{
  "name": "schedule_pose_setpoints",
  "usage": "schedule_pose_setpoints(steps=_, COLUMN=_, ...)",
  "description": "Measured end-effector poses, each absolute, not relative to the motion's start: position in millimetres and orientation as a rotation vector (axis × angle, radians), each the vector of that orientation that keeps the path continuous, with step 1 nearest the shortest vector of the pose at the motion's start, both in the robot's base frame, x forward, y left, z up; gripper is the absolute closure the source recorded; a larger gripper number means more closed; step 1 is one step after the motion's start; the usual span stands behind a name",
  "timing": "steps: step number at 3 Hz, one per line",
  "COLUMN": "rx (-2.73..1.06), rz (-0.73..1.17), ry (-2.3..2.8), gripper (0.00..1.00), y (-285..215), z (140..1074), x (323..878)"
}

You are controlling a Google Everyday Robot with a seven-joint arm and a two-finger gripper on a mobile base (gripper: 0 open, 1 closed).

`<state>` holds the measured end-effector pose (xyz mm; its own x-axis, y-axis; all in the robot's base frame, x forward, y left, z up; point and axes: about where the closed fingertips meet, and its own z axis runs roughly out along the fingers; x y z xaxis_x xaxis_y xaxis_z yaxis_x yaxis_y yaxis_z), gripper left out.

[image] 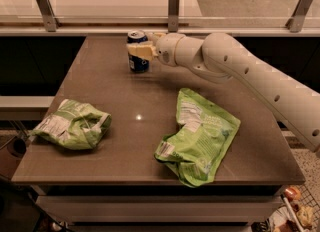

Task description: Knock pepsi can over

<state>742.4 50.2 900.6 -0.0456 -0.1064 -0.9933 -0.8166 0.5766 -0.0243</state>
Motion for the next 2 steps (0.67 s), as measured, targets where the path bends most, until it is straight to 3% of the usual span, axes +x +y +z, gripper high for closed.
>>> schedule_pose_setpoints(steps=2, rx=-0.89, rz=0.628, ry=1.622, gripper=1.0, y=32, z=910, x=745)
